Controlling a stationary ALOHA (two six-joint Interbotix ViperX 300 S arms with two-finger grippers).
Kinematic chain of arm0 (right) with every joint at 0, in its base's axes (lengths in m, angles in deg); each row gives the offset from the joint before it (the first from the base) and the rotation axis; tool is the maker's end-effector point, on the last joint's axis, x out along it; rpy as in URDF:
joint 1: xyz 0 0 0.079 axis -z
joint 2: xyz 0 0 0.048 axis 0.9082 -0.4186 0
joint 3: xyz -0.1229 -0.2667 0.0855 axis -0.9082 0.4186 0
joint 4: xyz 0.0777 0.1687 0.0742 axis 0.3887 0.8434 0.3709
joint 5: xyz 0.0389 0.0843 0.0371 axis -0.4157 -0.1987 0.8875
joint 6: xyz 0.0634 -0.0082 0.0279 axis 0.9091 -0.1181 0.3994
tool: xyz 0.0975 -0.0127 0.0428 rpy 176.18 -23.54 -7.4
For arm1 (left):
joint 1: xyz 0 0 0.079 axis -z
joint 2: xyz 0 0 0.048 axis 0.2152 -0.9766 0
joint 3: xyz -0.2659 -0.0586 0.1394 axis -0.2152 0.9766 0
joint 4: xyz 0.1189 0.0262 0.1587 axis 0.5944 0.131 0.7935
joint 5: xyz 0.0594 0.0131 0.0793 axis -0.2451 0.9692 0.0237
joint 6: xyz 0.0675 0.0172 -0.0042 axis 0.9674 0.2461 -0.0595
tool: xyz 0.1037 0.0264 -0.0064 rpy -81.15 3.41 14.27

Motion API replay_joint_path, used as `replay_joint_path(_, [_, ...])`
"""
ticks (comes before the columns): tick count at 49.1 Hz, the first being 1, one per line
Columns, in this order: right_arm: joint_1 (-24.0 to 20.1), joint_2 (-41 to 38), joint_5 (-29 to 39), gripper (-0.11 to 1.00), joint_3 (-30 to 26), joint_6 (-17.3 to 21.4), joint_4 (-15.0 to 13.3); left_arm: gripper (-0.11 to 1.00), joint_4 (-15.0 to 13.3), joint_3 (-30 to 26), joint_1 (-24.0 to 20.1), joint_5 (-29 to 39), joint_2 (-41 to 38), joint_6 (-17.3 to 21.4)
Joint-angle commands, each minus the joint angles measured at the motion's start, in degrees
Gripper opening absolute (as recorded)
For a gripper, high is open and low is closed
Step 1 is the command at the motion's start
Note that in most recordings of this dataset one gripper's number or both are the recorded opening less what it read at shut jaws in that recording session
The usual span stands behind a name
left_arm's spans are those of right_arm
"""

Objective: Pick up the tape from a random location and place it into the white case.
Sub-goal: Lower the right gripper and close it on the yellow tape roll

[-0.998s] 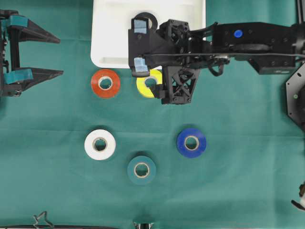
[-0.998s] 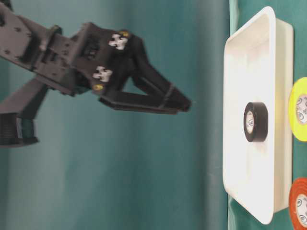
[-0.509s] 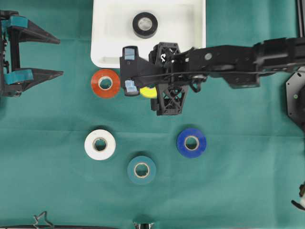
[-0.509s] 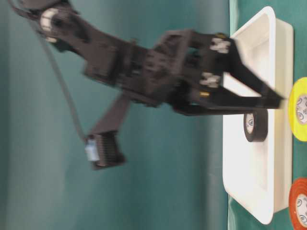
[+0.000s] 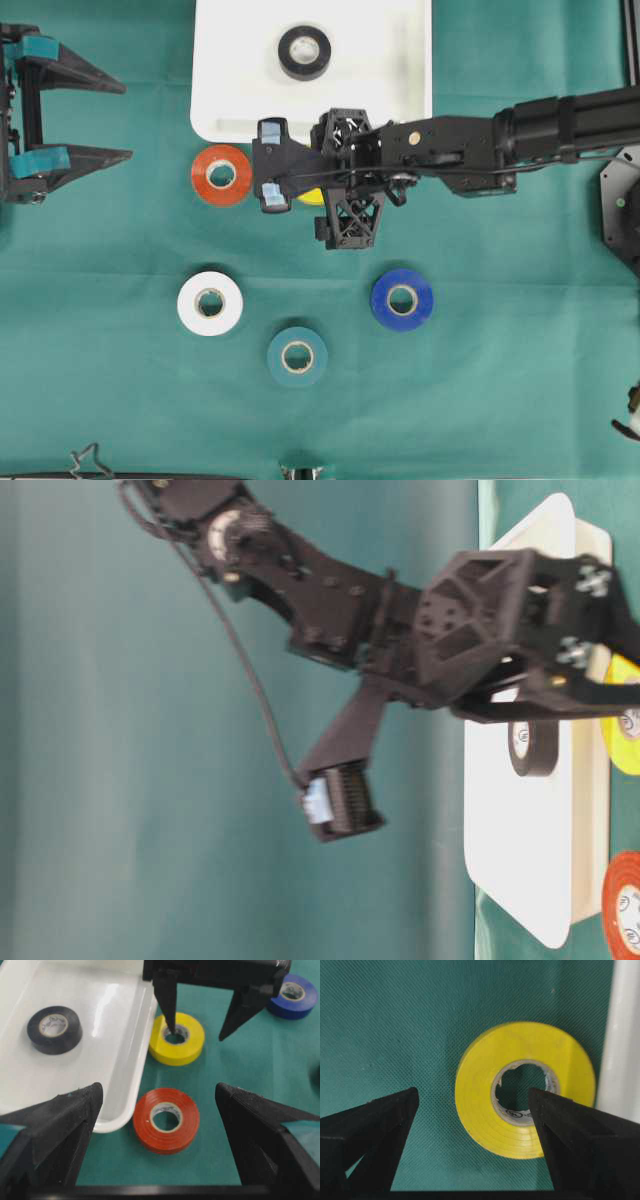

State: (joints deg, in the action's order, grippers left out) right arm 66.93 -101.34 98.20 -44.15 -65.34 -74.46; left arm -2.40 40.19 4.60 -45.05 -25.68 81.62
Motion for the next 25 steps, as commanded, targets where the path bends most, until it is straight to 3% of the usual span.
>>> replay_joint_path(1, [0.00,0.44,-1.23,0.93,-0.35,0.09,0.09,0.96,-0.09,-0.70,0.09,-0.35,-0.18,-0.09])
replay_joint_path(25, [0.09,0.18,-2.64,0.92,0.09,0.09,0.00,0.96,-0.09,-0.70,0.09,-0.35,-0.18,-0.18])
